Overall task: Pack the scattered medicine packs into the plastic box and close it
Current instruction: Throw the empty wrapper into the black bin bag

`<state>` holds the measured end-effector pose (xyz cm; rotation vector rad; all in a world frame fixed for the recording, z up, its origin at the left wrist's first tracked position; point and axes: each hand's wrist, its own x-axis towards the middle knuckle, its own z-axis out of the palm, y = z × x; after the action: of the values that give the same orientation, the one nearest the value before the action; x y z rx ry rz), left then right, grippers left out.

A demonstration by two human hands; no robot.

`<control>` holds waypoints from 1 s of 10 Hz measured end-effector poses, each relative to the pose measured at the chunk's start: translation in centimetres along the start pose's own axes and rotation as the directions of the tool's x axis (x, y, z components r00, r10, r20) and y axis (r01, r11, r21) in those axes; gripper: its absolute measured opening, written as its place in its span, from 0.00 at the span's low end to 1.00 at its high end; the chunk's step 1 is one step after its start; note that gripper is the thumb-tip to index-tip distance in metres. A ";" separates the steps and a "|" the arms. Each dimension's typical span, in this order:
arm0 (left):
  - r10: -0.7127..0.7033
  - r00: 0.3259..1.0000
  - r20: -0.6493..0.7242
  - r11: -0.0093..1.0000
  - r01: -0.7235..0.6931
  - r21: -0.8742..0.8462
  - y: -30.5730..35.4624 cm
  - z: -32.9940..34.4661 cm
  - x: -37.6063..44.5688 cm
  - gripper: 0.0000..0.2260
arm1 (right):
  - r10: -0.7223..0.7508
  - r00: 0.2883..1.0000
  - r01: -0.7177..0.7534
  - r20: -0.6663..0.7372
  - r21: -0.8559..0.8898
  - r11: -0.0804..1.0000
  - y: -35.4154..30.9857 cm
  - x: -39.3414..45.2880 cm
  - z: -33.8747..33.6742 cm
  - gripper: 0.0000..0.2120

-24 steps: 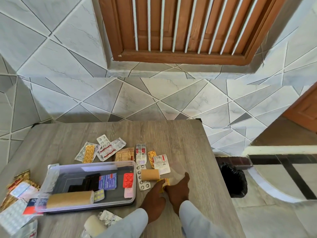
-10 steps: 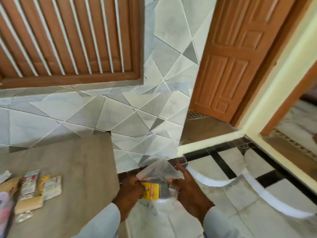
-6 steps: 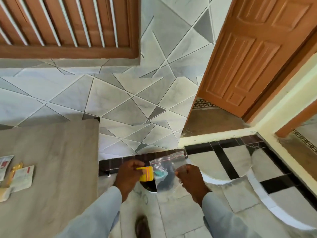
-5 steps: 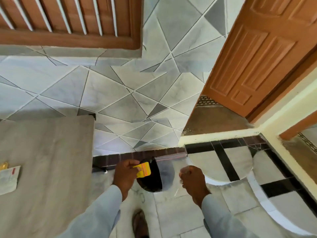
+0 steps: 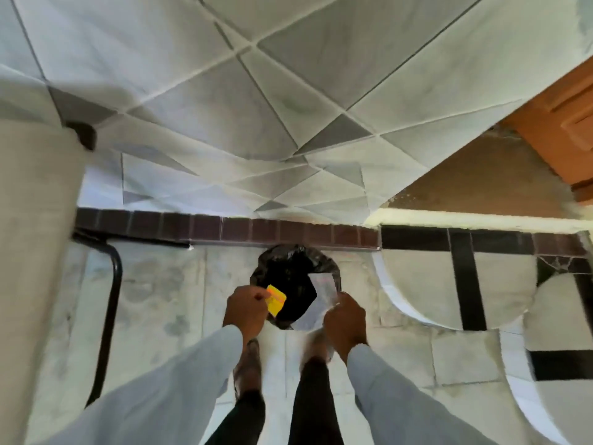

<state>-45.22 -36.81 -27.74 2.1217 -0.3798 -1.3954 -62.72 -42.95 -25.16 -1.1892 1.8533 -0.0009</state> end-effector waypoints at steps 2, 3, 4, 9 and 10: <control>-0.134 0.977 0.166 0.990 0.125 0.062 -4.1 6.4 9.4 0.20 | 0.008 0.996 0.006 0.091 -0.143 0.990 3.2 11.0 5.9 0.05; -0.226 0.952 0.207 0.973 0.229 0.010 -6.0 9.2 13.3 0.18 | 0.066 0.990 -0.055 0.122 -0.097 0.994 5.6 15.9 9.3 0.06; -0.293 0.933 0.209 0.944 0.317 -0.093 -8.1 11.5 16.2 0.16 | 0.111 0.973 -0.104 0.204 -0.045 0.994 9.6 20.7 13.1 0.08; -0.228 0.970 0.085 0.964 0.237 -0.120 -8.2 9.8 16.1 0.17 | 0.106 0.931 -0.082 0.349 -0.083 0.993 7.8 20.9 12.9 0.29; -0.120 0.993 -0.019 0.992 0.119 -0.040 -4.3 7.7 14.0 0.15 | 0.010 0.945 0.017 0.328 -0.079 0.997 3.6 18.0 10.6 0.25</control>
<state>-46.65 -42.93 -43.06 2.1569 -0.2188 -1.4336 -60.37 -49.36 -45.21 -1.1685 1.5694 0.2580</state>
